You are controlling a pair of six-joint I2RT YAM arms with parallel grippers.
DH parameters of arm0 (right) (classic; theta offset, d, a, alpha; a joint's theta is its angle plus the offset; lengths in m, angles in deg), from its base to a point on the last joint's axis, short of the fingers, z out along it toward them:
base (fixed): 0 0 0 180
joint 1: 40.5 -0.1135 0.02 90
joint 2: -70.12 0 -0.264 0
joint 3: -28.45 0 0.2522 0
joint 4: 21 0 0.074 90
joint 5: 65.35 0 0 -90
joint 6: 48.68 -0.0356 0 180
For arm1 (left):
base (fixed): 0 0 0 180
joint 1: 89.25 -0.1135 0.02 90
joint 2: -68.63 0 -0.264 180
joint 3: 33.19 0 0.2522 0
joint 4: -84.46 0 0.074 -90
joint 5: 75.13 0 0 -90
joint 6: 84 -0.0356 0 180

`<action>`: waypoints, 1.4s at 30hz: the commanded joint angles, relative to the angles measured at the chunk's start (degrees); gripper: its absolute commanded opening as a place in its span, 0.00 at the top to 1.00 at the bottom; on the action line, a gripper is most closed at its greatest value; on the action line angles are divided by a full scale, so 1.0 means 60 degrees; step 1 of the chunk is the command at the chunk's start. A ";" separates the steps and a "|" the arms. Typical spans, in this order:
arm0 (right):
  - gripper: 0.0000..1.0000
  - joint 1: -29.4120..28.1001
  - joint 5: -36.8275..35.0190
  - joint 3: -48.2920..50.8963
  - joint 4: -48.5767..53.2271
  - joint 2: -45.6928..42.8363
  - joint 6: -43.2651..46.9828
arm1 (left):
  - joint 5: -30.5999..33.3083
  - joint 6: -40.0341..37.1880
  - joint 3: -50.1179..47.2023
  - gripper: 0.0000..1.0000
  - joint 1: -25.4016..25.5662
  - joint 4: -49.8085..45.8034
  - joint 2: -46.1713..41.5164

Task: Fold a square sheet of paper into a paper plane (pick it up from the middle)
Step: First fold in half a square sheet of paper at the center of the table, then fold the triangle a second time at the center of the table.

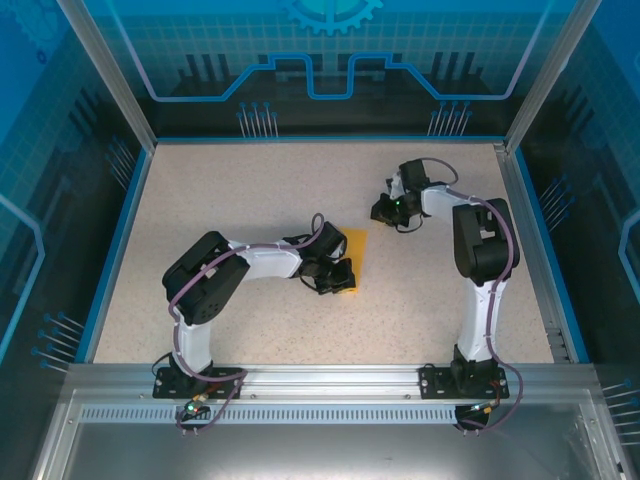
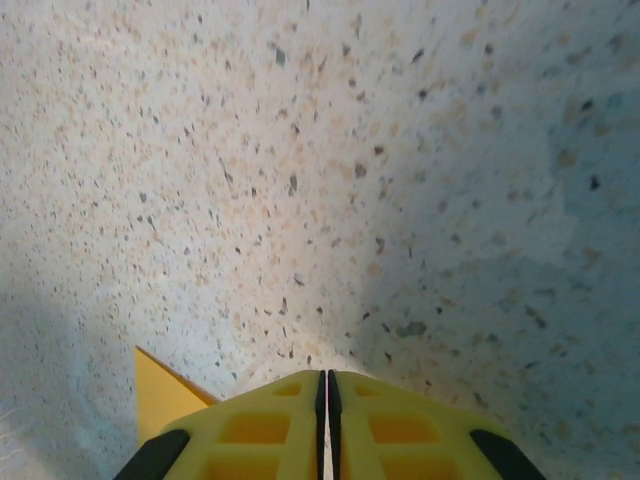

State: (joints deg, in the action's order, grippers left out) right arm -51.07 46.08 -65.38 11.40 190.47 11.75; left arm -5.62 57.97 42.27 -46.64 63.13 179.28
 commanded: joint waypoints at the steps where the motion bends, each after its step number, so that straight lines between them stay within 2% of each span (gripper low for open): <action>1: 0.87 0.0043 0.0076 -0.0018 0.0097 -0.0382 0.0148 | -0.0070 -0.0253 -0.0045 1.00 0.0111 -0.1475 0.0335; 5: 0.84 -0.0096 0.0084 0.0825 0.0002 -0.1728 0.0151 | -0.0202 -0.0447 0.0260 0.98 0.0040 -0.1323 -0.0248; 12: 0.70 -0.1046 -0.0884 0.2495 0.0477 -0.3665 0.0002 | 0.0036 -0.0663 0.0317 0.70 -0.0676 -0.1421 -0.1974; 15: 0.66 -0.1722 -0.1683 0.2859 0.0658 -0.3969 -0.0222 | 0.0468 -0.0653 -0.0202 0.65 -0.1185 -0.1531 -0.2664; 21: 0.66 -0.2818 -0.2455 0.2575 0.0845 -0.3073 -0.0614 | 0.0822 -0.0431 -0.1233 0.52 -0.2082 -0.1605 -0.3347; 29: 0.66 -0.3357 -0.3187 0.1931 0.1303 -0.1925 -0.0713 | 0.0655 -0.0170 -0.1794 0.39 -0.2226 -0.1544 -0.3436; 32: 0.66 -0.3486 -0.3201 0.1777 0.1392 -0.1631 -0.0670 | 0.0400 -0.0132 -0.1866 0.37 -0.2240 -0.1479 -0.3340; 37: 0.66 -0.3644 -0.2388 0.1638 0.1072 -0.1171 -0.0456 | -0.0268 0.0152 -0.2094 0.35 -0.2242 -0.0980 -0.3081; 42: 0.67 -0.3417 -0.2472 0.1744 0.1037 -0.1052 -0.0826 | -0.1023 0.0527 -0.2224 0.34 -0.2226 -0.0278 -0.2645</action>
State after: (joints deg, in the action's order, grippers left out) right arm -71.48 30.03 -55.64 17.26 181.42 8.26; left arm -7.15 58.89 29.89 -59.80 58.47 161.68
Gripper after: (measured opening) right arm 0.331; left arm 0.655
